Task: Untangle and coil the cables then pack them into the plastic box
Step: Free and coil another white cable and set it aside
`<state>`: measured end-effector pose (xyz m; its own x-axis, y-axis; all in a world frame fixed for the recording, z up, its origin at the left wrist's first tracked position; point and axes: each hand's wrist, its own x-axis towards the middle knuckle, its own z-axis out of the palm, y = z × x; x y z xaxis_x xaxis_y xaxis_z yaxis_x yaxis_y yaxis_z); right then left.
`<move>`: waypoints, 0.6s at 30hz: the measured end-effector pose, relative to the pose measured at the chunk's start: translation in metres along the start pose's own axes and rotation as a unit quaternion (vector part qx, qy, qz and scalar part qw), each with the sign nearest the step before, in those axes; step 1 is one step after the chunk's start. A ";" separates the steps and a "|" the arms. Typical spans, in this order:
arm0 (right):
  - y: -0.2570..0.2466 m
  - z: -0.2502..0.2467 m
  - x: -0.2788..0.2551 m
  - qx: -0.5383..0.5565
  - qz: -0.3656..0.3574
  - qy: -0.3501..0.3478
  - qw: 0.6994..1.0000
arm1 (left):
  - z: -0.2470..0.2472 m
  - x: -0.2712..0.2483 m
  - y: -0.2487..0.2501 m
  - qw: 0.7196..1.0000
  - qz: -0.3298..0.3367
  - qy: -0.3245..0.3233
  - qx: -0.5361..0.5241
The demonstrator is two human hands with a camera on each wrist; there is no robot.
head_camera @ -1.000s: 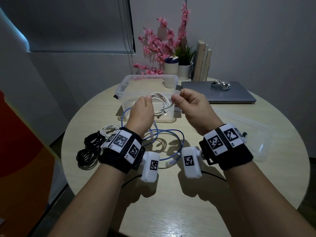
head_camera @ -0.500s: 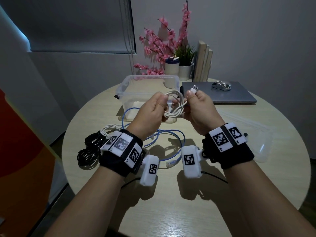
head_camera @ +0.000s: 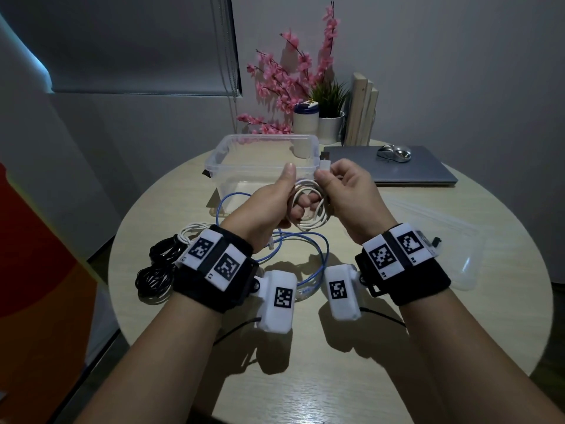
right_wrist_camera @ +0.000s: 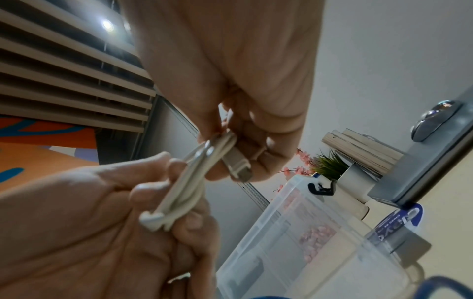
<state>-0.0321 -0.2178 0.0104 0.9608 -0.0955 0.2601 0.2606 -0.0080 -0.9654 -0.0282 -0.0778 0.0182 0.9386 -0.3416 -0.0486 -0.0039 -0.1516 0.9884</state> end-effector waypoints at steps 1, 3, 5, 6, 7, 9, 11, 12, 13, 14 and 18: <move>0.001 0.000 -0.001 0.000 0.003 -0.004 1.000 | -0.001 0.001 -0.001 1.000 -0.011 0.006 0.000; 0.001 0.000 -0.001 0.006 0.009 -0.011 1.000 | -0.001 -0.001 -0.001 0.999 -0.033 0.000 -0.019; -0.001 0.000 -0.003 0.005 0.015 -0.021 1.000 | -0.001 -0.003 0.000 0.997 -0.051 -0.013 -0.062; -0.001 0.000 -0.003 0.007 0.018 -0.027 0.999 | -0.001 -0.004 0.000 0.995 -0.053 -0.018 -0.080; -0.002 0.000 -0.003 0.012 0.021 -0.032 0.999 | -0.001 -0.004 -0.001 0.994 -0.049 -0.021 -0.091; -0.003 0.000 -0.002 0.016 0.025 -0.029 0.999 | -0.001 -0.004 -0.002 0.995 -0.035 -0.016 -0.095; -0.001 -0.001 0.000 0.005 0.020 -0.011 1.000 | -0.001 -0.003 -0.003 0.995 -0.023 -0.004 -0.095; 0.000 -0.001 0.001 -0.002 0.017 0.000 1.000 | -0.002 -0.002 -0.004 0.995 -0.019 0.004 -0.097; 0.000 -0.001 0.001 -0.007 0.016 0.009 1.000 | -0.002 -0.002 -0.004 0.995 -0.015 0.010 -0.094; 0.001 -0.002 0.001 -0.008 0.014 0.015 1.000 | -0.003 -0.001 -0.005 0.996 -0.011 0.014 -0.087; 0.000 -0.001 0.000 0.009 0.013 0.014 1.000 | -0.004 0.000 -0.007 0.999 0.008 0.024 -0.030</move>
<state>-0.0323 -0.2190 0.0105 0.9644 -0.1235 0.2339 0.2373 0.0133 -0.9714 -0.0262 -0.0728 0.0123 0.9540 -0.2985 -0.0273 0.0004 -0.0900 0.9959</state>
